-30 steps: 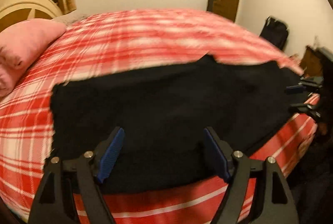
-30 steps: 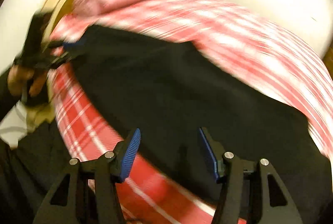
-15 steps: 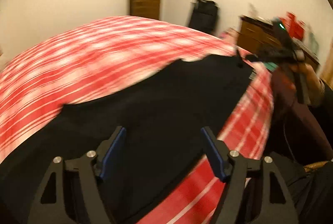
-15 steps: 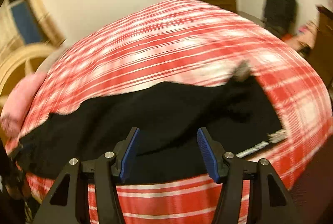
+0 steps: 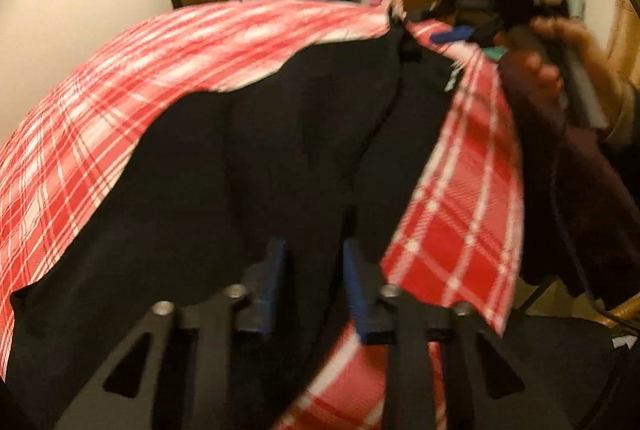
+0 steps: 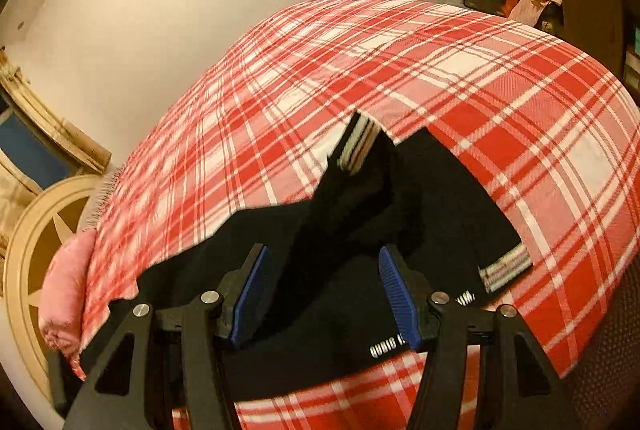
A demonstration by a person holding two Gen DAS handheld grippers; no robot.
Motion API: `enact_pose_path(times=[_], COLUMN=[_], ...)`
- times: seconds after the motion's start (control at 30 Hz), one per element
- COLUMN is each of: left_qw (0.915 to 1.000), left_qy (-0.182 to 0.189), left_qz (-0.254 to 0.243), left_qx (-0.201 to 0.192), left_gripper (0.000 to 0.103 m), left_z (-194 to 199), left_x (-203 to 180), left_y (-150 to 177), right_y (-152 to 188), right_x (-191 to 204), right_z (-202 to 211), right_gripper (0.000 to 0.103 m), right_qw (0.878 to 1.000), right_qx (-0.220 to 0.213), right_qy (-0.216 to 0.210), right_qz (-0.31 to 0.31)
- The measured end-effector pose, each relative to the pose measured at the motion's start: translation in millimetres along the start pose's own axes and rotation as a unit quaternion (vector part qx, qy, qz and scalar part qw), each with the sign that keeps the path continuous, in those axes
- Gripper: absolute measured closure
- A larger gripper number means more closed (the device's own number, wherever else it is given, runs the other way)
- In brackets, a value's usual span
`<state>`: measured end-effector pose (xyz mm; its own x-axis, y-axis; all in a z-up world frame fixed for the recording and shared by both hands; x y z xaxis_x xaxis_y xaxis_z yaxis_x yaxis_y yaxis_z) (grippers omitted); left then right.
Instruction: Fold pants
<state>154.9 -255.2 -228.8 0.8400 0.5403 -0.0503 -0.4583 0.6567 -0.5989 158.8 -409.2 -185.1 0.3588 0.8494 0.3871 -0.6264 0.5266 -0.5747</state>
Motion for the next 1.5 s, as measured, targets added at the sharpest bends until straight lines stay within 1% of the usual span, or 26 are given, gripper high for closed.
enact_pose_path(times=[0.07, 0.2, 0.23, 0.27, 0.3, 0.37, 0.43, 0.47, 0.6, 0.7, 0.73, 0.77, 0.83, 0.87, 0.9, 0.93, 0.97, 1.07, 1.2, 1.23, 1.3, 1.33, 1.37, 1.4, 1.43, 1.5], left_qw=[1.0, 1.0, 0.9999, 0.9998, 0.9997, 0.9993, 0.9986, 0.9983, 0.9946, 0.9938, 0.9943, 0.9951, 0.9962, 0.9958, 0.9953, 0.995, 0.9948, 0.9948, 0.9948, 0.9947, 0.9946, 0.9945, 0.9945, 0.9943, 0.9937, 0.9925], left_qy=[0.001, 0.002, 0.006, 0.011, 0.014, 0.022, 0.036, 0.038, 0.065, 0.075, 0.077, 0.075, 0.07, 0.074, 0.077, 0.078, 0.08, 0.082, 0.083, 0.083, 0.084, 0.084, 0.084, 0.085, 0.086, 0.085], left_qz=[0.001, 0.004, 0.011, 0.016, 0.021, 0.03, 0.038, 0.04, 0.065, 0.051, 0.044, 0.037, 0.033, 0.04, 0.048, 0.051, 0.053, 0.05, 0.046, 0.047, 0.047, 0.047, 0.048, 0.05, 0.054, 0.062], left_qx=[-0.001, 0.003, 0.004, 0.003, 0.001, -0.007, -0.013, -0.017, -0.047, -0.064, -0.059, -0.054, -0.041, -0.036, -0.034, -0.034, -0.033, -0.034, -0.038, -0.039, -0.039, -0.04, -0.04, -0.042, -0.047, -0.063], left_gripper=[0.082, 0.093, 0.094, 0.095, 0.095, 0.096, 0.097, 0.097, 0.098, 0.098, 0.098, 0.098, 0.098, 0.098, 0.098, 0.098, 0.098, 0.098, 0.098, 0.098, 0.098, 0.098, 0.098, 0.098, 0.098, 0.098], left_z=[-1.6, -3.3, -2.6, -3.3, -2.0, 2.1, 5.4, 7.1, 24.8, 37.7, 35.4, 31.1, 19.4, 13.4, 9.8, 8.3, 6.6, 6.1, 7.4, 7.2, 6.3, 6.2, 6.2, 7.4, 11.1, 23.8], left_x=[2.7, 4.6, 6.7, 7.6, 9.0, 11.9, 12.8, 13.0, 15.8, 5.7, 1.5, -1.5, -2.7, -1.3, 0.7, 1.4, 2.1, 0.0, -1.7, -1.0, -0.4, 0.3, 0.9, 2.2, 4.6, 10.9], left_y=[-1.5, -4.5, -5.6, -7.3, -7.9, -9.7, -12.1, -14.2, -23.9, -26.0, -24.1, -21.8, -17.1, -14.7, -13.0, -12.4, -12.3, -13.3, -15.8, -15.9, -16.1, -16.4, -17.2, -17.9, -20.9, -27.5], right_y=[-8.4, -24.4, -30.1, -33.9, -37.5, -44.7, -50.9, -54.0, -77.2, -79.8, -74.8, -67.1, -53.5, -45.3, -38.8, -32.6, -27.5, -22.5, -23.7, -26.0, -30.0, -31.5, -33.1, -35.5, -41.1, -58.5], right_x=[0.8, -5.6, -8.4, -10.1, -12.8, -11.2, -4.8, -1.0, 16.2, 12.9, 7.2, -1.4, -17.6, -24.4, -28.5, -31.0, -30.8, -21.1, -3.2, 1.8, 2.7, 2.4, 0.9, -1.2, -1.4, 8.4], right_z=[-5.1, -21.7, -25.3, -28.2, -31.1, -36.9, -37.5, -35.2, 0.4, 29.7, 32.0, 27.4, 18.6, 14.5, 12.6, 12.9, 13.1, 17.6, 5.7, -1.2, -14.0, -26.0, -39.9, -47.2, -51.8, -42.9], right_gripper=[0.044, 0.044, 0.049, 0.062, 0.068, 0.092, 0.1, 0.103, 0.103, 0.103, 0.103, 0.102, 0.102, 0.097, 0.087, 0.045, 0.018, 0.018, 0.021, 0.024, 0.036, 0.054, 0.088, 0.099, 0.099, 0.099], right_qw=[1.0, 0.999, 0.999, 0.999, 0.999, 0.999, 0.999, 0.999, 0.998, 0.994, 0.995, 0.997, 0.999, 1.0, 0.999, 0.999, 0.999, 1.0, 0.999, 0.998, 0.995, 0.993, 0.99, 0.989, 0.989, 0.995], right_qx=[0.002, 0.01, 0.007, 0.006, 0.005, 0.006, 0.0, -0.005, -0.062, -0.098, -0.093, -0.076, -0.047, -0.029, -0.021, -0.017, -0.012, -0.007, 0.028, 0.034, 0.046, 0.065, 0.086, 0.093, 0.089, 0.053], right_qy=[0.0, 0.013, 0.019, 0.025, 0.032, 0.035, 0.038, 0.036, -0.025, -0.048, -0.044, -0.022, -0.002, 0.01, 0.025, 0.035, 0.032, 0.016, 0.028, 0.046, 0.087, 0.101, 0.108, 0.116, 0.115, 0.078], right_qz=[-0.005, -0.031, -0.037, -0.039, -0.04, -0.033, -0.016, -0.009, 0.001, 0.01, 0.013, 0.021, 0.011, 0.004, 0.002, 0.001, 0.001, -0.009, -0.016, -0.014, -0.01, -0.012, -0.014, -0.013, -0.013, -0.008])
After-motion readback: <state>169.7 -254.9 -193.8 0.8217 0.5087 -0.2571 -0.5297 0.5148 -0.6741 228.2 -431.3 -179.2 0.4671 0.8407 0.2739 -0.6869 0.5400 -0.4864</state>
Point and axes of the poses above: each gripper's, at about its wrist camera, not at the fingertips, and z roughly against the way its jaws point, x to its left, y to its underside, the point moved 8 cm from there along -z, roughly the way its jaws point, and after that the axes turned 6 degrees about y, right-handed, at the moved point
